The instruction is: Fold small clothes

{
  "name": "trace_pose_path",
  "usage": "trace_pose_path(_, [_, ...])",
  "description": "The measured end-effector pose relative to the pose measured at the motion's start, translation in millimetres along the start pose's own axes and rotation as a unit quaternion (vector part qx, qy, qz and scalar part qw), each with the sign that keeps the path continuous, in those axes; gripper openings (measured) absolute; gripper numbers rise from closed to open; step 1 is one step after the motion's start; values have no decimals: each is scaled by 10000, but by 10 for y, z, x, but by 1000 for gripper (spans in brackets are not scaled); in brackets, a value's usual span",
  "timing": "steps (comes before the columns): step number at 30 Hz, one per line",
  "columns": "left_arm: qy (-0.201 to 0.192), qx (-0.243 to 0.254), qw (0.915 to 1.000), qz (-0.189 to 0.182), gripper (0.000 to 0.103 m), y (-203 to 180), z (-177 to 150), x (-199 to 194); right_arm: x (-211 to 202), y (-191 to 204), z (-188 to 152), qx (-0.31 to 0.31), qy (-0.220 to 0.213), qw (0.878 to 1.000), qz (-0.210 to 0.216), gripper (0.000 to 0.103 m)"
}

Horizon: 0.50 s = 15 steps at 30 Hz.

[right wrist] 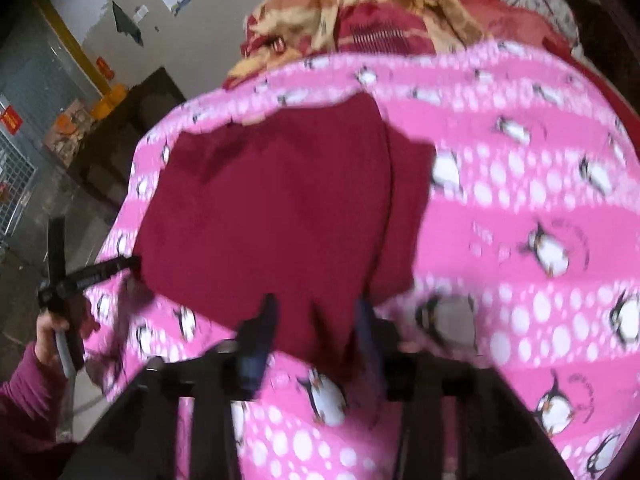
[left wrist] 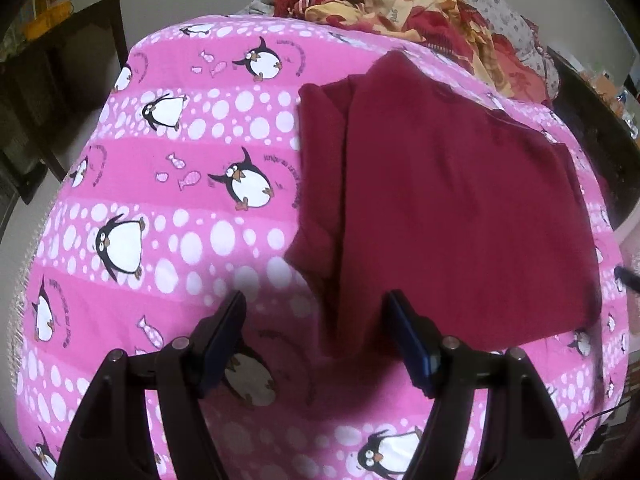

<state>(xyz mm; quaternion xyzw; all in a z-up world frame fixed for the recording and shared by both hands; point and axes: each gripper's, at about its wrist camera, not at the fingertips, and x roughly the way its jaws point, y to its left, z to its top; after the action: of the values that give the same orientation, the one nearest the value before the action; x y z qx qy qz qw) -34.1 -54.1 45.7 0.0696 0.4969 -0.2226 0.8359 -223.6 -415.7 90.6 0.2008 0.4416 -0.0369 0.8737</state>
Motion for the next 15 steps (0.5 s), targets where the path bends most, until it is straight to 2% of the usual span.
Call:
trace_pose_path(3, [39, -8, 9999, 121, 71, -10, 18, 67, 186, 115, 229, -212, -71, 9992, -322, 50])
trace_pose_path(6, [73, -64, 9999, 125, 71, -4, 28, 130, 442, 147, 468, -245, -35, 9988, -427, 50])
trace_pose_path(9, [88, -123, 9998, 118, 74, 17, 42, 167, 708, 129, 631, -246, 14, 9972, -703, 50])
trace_pose_path(12, [102, -181, 9997, 117, 76, 38, 38, 207, 916, -36, 757, 91, 35, 9965, -830, 50])
trace_pose_path(15, [117, -175, 9997, 120, 77, 43, 21, 245, 1054, -214, 825, 543, 36, 9954, -786, 49])
